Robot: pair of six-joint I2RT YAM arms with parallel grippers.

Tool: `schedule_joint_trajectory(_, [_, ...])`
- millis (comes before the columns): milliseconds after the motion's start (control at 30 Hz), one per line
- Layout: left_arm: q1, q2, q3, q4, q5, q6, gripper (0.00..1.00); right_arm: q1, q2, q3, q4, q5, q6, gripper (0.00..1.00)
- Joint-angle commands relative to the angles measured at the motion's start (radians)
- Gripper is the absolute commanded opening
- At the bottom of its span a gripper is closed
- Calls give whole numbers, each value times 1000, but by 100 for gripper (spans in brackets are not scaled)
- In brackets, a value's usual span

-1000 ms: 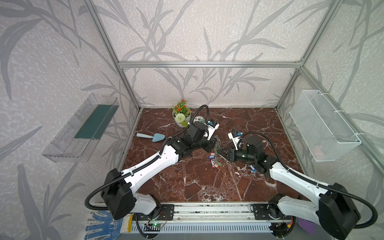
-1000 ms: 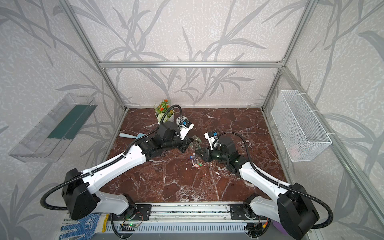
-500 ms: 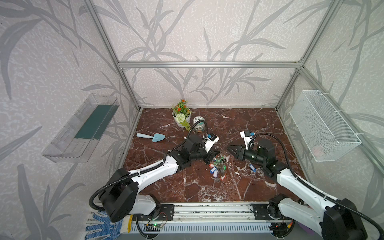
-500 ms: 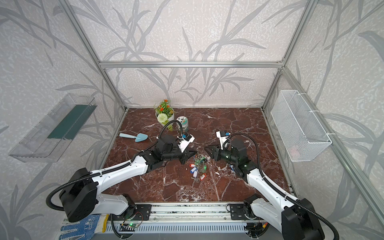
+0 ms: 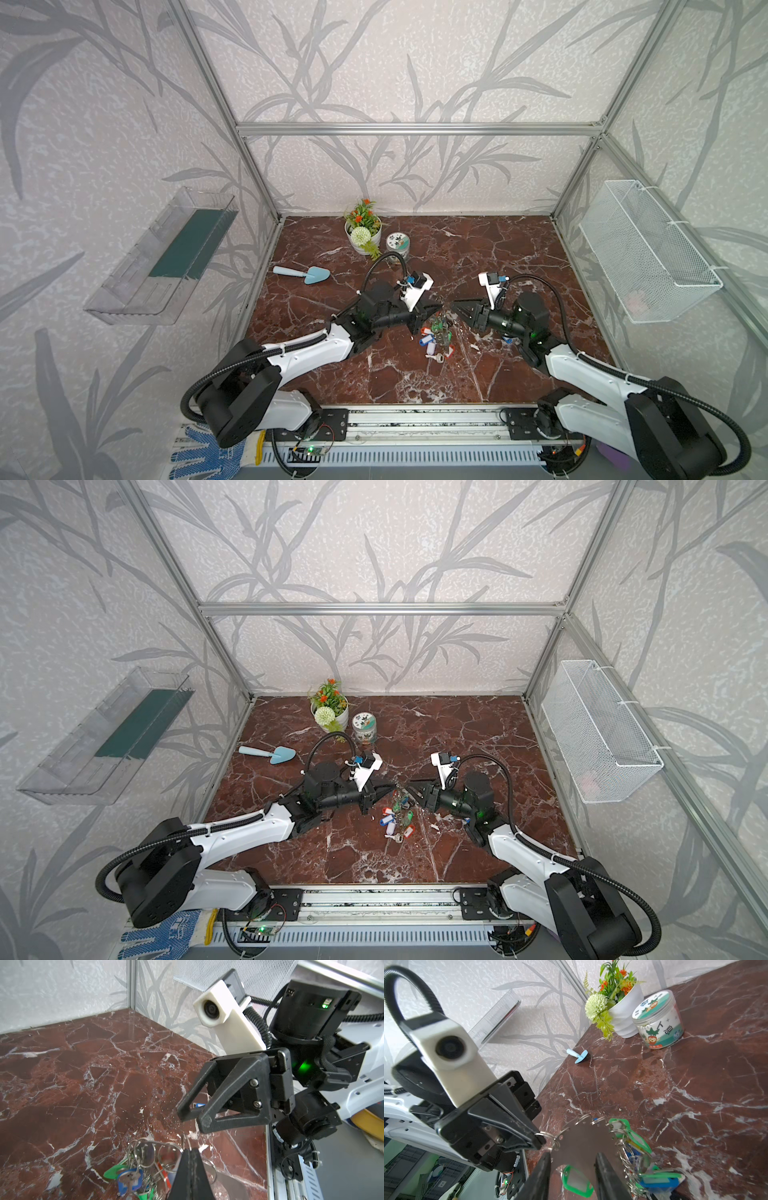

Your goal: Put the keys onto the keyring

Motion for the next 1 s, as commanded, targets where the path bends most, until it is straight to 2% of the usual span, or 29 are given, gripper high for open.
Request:
schedule_joint_trajectory(0, [0, -18, -18, 260, -23, -57, 0, -5, -46, 2, 89, -26, 58, 37])
schedule_joint_trajectory(200, [-3, -41, -30, 326, -1, -40, 0, -12, -121, 40, 51, -23, 104, 35])
schedule_joint_trajectory(367, [-10, -67, -33, 391, -24, -54, 0, -12, -126, 87, 47, -50, 105, 35])
schedule_joint_trajectory(667, [-14, -61, -20, 541, -3, -130, 0, -12, -61, 157, 210, -145, 185, 38])
schedule_joint_trajectory(867, [-14, -43, -11, 609, 30, -182, 0, -13, 9, 188, 381, -212, 293, 37])
schedule_joint_trajectory(967, [-14, -32, -9, 645, 45, -206, 0, -12, 26, 199, 398, -222, 308, 36])
